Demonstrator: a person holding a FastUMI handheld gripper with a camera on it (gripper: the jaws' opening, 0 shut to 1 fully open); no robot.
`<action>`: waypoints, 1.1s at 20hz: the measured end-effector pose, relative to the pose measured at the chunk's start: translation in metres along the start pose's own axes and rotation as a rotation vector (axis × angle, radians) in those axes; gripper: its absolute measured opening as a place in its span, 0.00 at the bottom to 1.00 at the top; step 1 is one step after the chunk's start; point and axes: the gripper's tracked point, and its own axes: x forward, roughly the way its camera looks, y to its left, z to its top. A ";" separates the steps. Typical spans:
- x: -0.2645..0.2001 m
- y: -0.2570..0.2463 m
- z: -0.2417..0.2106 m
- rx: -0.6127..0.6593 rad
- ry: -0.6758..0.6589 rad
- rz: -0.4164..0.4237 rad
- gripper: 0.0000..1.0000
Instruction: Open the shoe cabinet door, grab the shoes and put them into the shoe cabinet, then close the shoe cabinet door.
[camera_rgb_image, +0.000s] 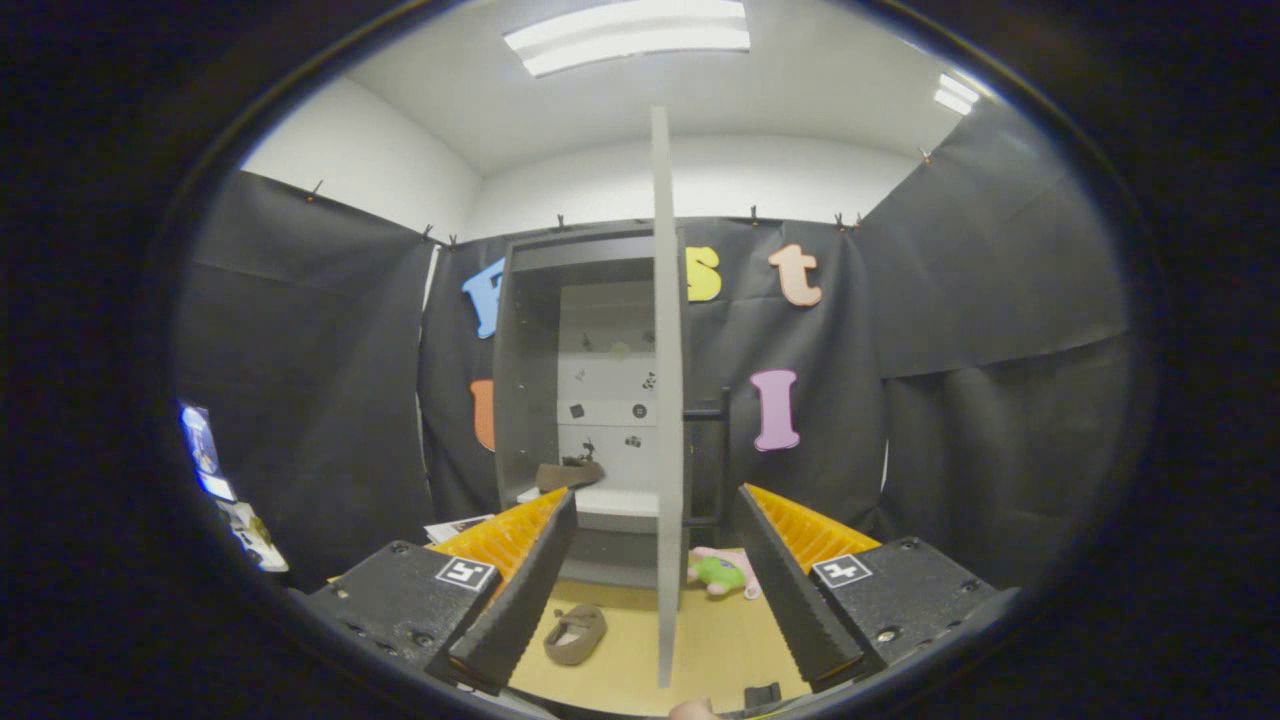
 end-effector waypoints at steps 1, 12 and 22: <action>0.000 0.012 -0.003 0.001 -0.003 0.047 1.00; 0.017 0.046 -0.043 0.011 0.044 0.079 1.00; 0.040 0.061 -0.112 0.058 0.181 0.056 1.00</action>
